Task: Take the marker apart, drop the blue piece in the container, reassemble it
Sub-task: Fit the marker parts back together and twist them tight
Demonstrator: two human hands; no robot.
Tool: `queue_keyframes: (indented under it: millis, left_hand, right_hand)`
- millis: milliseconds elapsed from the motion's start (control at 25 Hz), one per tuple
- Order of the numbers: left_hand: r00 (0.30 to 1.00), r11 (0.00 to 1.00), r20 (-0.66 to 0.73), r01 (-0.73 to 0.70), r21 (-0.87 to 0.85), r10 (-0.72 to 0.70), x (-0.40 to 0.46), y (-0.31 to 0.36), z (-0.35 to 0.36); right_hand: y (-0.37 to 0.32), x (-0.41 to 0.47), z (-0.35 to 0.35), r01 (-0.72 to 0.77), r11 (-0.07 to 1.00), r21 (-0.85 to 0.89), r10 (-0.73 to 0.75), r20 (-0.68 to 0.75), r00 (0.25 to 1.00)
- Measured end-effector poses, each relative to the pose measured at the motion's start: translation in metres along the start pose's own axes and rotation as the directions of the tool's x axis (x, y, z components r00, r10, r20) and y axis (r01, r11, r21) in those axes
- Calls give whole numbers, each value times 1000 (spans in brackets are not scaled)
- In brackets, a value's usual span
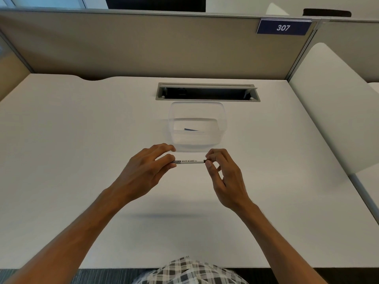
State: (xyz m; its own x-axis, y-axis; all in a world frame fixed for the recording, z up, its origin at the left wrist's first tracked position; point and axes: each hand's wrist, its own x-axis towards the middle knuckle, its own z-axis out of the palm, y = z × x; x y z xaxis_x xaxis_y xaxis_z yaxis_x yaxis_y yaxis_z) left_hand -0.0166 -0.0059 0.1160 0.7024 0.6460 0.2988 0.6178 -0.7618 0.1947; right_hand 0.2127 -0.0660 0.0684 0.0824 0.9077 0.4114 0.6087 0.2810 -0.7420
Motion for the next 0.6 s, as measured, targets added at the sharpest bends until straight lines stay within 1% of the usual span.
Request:
queue_keyframes:
  millis: [200, 440, 520, 600]
  left_hand:
    - [1000, 1000, -5, -7, 15, 7, -1, 1, 0]
    - [1000, 999, -21, -21, 34, 22, -1, 3, -1]
    - [1000, 1000, -12, -15, 28, 15, -1, 2, -1]
    - [1000, 1000, 3, -6, 13, 6, -2, -1, -1]
  right_hand:
    - [-4, 1, 0, -61, 996, 72, 58, 32, 998]
    - [-15, 7, 5, -173, 961, 215, 170, 32, 985]
    - [-12, 7, 5, -190, 963, 192, 185, 44, 982]
    - [-10, 6, 4, -185, 974, 131, 181, 39, 983]
